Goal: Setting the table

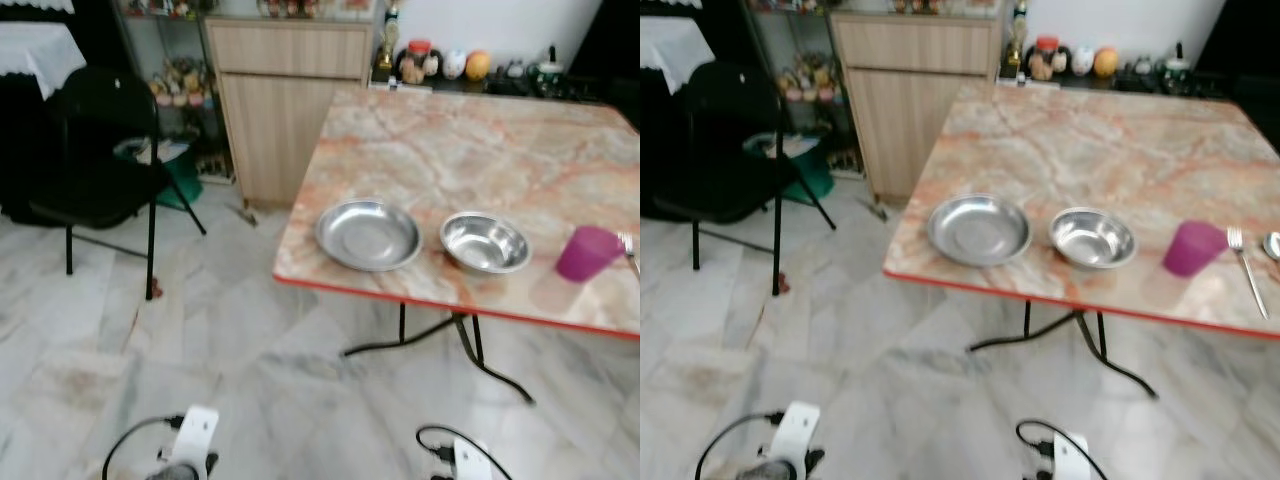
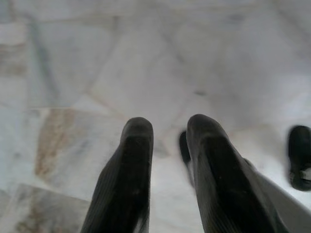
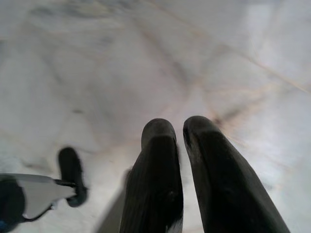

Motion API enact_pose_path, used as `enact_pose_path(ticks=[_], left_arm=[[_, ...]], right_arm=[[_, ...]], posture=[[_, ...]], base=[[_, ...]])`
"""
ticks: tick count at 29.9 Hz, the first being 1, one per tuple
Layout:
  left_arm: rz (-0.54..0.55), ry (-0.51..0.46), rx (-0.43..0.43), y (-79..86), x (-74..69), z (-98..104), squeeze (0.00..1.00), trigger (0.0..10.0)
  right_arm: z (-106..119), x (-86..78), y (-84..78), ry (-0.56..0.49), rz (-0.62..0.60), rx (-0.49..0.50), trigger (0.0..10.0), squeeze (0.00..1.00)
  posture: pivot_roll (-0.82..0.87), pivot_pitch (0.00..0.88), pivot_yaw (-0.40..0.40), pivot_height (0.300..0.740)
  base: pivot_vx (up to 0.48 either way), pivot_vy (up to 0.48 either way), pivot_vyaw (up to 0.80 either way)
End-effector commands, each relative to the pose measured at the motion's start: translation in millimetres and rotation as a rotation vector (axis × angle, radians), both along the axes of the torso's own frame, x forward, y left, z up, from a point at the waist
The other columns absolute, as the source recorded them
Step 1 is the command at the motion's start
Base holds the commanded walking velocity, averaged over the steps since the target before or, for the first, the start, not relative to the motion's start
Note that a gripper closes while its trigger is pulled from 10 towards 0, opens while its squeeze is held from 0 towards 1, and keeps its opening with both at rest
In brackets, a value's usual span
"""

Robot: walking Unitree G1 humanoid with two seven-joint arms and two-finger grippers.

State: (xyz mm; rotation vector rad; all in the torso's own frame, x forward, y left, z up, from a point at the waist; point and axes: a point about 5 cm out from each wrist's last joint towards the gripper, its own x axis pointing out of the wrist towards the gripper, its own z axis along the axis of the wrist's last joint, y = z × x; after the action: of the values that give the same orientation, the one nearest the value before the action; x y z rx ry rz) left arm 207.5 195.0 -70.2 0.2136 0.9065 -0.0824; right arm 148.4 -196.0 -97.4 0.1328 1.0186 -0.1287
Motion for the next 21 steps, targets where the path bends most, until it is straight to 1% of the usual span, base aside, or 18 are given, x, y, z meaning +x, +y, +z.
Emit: enact_pose_path(ticks=[1, 3, 7, 10, 11, 12, 13, 16, 17, 18, 19, 21], left_arm=[[0.006, 0.0, -0.009, -1.1, -1.5, -1, 0.0, 10.0], [0.004, -0.002, -0.009, -1.3, -0.8, -1, 0.0, 10.0], [0.005, -0.029, -0.009, -0.7, 3.5, 2, 0.0, 10.0], [0.01, -0.083, 0.027, 5.2, 11.1, 9, 0.0, 10.0], [0.018, -0.116, 0.056, 8.7, 14.6, 12, 0.0, 10.0], [0.033, -0.158, 0.083, 12.8, 19.0, 16, 0.0, 10.0], [0.072, -0.247, 0.125, 21.5, 29.2, 27, 0.0, 10.0], [0.118, -0.347, 0.154, 29.2, 40.9, 40, 0.0, 10.0], [0.155, -0.471, 0.145, 35.1, 56.3, 59, 0.0, 10.0], [0.167, -0.537, 0.141, 37.7, 64.2, 70, 0.0, 10.0], [0.171, -0.575, 0.137, 39.2, 68.5, 76, 0.0, 10.0], [0.165, -0.708, 0.113, 38.7, 84.5, 101, 0.0, 10.0]], right_arm=[[1, 2.5, -1.1, -0.005, -0.001, -0.006, 10.0, 0.0], [1, 2.7, -0.8, -0.005, 0.0, -0.007, 10.0, 0.0], [1, 2.1, -0.1, -0.004, 0.0, -0.006, 10.0, 0.0], [0, 1.3, 0.4, -0.001, 0.001, -0.007, 10.0, 0.0], [0, 1.0, 0.6, 0.0, 0.001, -0.007, 10.0, 0.0], [0, 0.5, 0.8, 0.001, 0.002, -0.008, 10.0, 0.0], [0, -0.3, 0.8, 0.003, 0.004, -0.009, 10.0, 0.0], [-1, -1.2, 0.4, 0.005, 0.003, -0.009, 10.0, 0.0], [-1, -1.9, -0.2, 0.007, 0.004, -0.01, 10.0, 0.0], [-1, -2.2, -0.4, 0.008, 0.005, -0.011, 10.0, 0.0], [-1, -2.3, -0.6, 0.009, 0.006, -0.012, 10.0, 0.0], [-1, -3.0, -1.4, 0.012, 0.012, -0.015, 10.0, 0.0]], posture=[[0.06, 0.0, -0.026, 0.74], [0.06, 0.0, -0.026, 0.74], [0.06, 0.0, -0.026, 0.74], [0.06, 0.0, -0.026, 0.74], [0.06, 0.0, -0.026, 0.74], [0.06, 0.0, -0.023, 0.74], [0.06, 0.0, -0.022, 0.74], [0.06, 0.0, -0.023, 0.74], [0.06, 0.0, -0.025, 0.74], [0.06, 0.0, -0.025, 0.74], [0.06, 0.0, -0.026, 0.74], [0.07, 0.0, -0.026, 0.74]], base=[[0.0, -0.255, 0.0], [0.0, -0.251, 0.0], [0.0, 0.0, 0.0], [0.0, 0.0, 0.0], [0.0, 0.0, 0.0], [0.0, 0.0, 0.0], [0.0, 0.0, 0.0], [0.0, 0.0, 0.0], [0.0, 0.0, 0.0], [0.0, 0.0, 0.0], [0.0, 0.0, 0.0], [0.0, 0.0, 0.0]])
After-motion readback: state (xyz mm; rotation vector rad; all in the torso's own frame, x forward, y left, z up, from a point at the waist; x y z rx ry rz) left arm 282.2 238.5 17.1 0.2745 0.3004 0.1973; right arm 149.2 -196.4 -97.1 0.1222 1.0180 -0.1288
